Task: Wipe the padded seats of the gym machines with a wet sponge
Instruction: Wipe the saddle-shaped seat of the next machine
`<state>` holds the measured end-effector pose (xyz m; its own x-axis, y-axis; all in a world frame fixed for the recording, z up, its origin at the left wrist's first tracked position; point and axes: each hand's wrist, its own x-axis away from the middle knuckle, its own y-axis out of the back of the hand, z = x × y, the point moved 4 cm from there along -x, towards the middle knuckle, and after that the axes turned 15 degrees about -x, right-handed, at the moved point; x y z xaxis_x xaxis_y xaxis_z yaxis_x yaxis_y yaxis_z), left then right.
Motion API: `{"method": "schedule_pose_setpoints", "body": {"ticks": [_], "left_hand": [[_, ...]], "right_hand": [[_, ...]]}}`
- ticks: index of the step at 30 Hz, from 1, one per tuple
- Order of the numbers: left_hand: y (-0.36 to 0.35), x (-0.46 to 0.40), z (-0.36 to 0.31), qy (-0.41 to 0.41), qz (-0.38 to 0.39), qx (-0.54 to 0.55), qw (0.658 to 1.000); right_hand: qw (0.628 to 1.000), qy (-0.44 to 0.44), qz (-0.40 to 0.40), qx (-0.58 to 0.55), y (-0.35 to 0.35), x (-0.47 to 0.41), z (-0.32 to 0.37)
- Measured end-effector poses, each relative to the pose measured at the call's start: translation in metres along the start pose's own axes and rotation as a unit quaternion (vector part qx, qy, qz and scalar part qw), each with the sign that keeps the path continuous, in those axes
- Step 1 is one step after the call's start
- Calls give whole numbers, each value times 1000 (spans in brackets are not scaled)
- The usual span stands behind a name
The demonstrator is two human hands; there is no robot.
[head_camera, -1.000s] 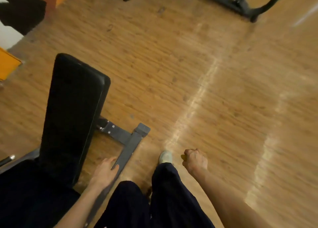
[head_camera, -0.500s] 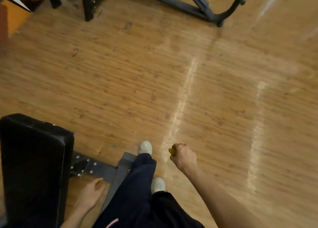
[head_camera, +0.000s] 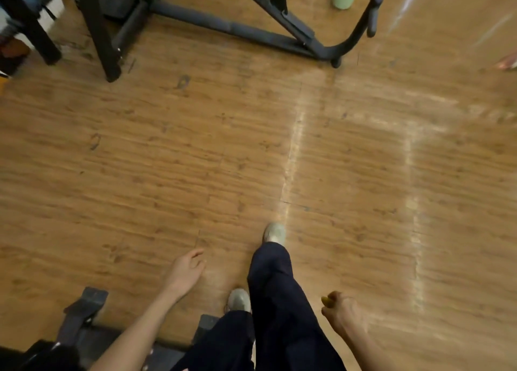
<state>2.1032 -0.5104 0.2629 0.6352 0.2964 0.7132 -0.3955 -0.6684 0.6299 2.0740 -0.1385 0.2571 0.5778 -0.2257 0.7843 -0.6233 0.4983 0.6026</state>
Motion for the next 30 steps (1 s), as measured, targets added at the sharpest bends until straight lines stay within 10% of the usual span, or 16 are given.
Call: {"method": "schedule_pose_setpoints", "body": {"ticks": [20, 30], "left_hand": [[152, -214, -111, 184, 39, 13, 982], [345, -414, -225, 100, 43, -18, 994]], "right_hand": [[985, 164, -28, 54, 253, -235, 371], [998, 64, -14, -1, 308, -317, 485]]}}
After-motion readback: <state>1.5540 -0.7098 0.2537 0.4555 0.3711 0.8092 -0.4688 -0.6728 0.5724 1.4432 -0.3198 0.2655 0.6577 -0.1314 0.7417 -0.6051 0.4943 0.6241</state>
